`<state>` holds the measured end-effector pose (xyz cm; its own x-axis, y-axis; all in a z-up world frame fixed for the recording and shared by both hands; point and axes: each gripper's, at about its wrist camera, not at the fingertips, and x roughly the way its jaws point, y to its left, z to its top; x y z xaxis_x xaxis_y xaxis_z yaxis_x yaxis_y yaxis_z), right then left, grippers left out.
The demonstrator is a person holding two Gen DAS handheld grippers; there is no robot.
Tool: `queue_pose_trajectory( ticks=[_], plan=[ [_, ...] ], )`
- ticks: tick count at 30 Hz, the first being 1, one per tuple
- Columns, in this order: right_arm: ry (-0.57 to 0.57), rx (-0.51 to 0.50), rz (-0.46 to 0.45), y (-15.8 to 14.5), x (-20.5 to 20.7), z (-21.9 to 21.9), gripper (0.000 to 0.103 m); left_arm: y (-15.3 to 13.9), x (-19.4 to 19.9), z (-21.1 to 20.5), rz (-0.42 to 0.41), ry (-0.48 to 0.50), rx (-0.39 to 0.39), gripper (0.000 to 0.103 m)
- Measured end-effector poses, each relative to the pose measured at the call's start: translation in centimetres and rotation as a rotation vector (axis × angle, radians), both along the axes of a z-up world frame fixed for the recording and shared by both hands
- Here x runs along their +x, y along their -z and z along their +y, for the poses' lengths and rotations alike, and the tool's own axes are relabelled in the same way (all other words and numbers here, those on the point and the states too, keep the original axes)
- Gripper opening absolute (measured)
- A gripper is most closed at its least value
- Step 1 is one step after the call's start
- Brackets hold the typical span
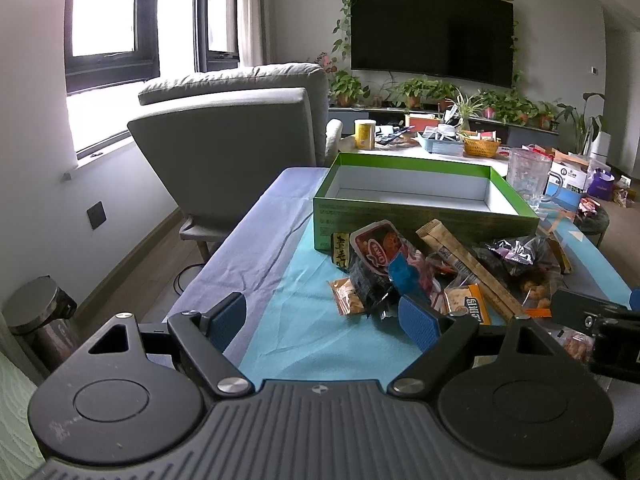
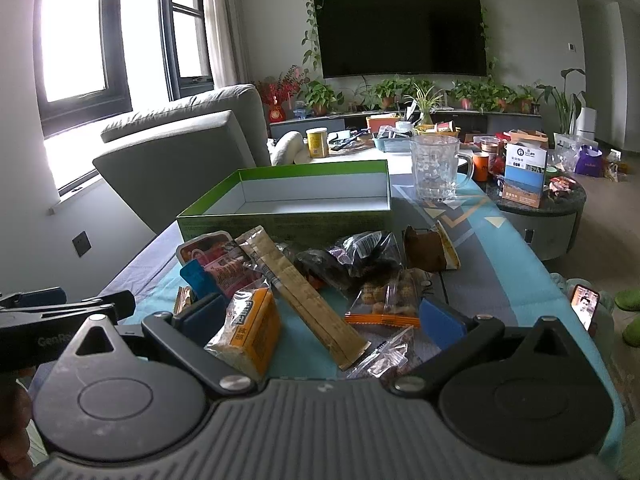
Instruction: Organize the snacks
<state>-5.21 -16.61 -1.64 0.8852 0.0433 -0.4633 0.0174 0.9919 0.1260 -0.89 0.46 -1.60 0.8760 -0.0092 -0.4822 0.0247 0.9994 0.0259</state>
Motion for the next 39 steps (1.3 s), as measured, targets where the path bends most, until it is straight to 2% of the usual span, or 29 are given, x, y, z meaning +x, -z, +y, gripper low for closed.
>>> queue_pose_trajectory(
  ticks=[39],
  plan=[
    [-0.005,0.003,0.020,-0.11,0.00,-0.01,0.055,0.14,0.08,1.00,0.018,-0.044,-0.020,0.083]
  ],
)
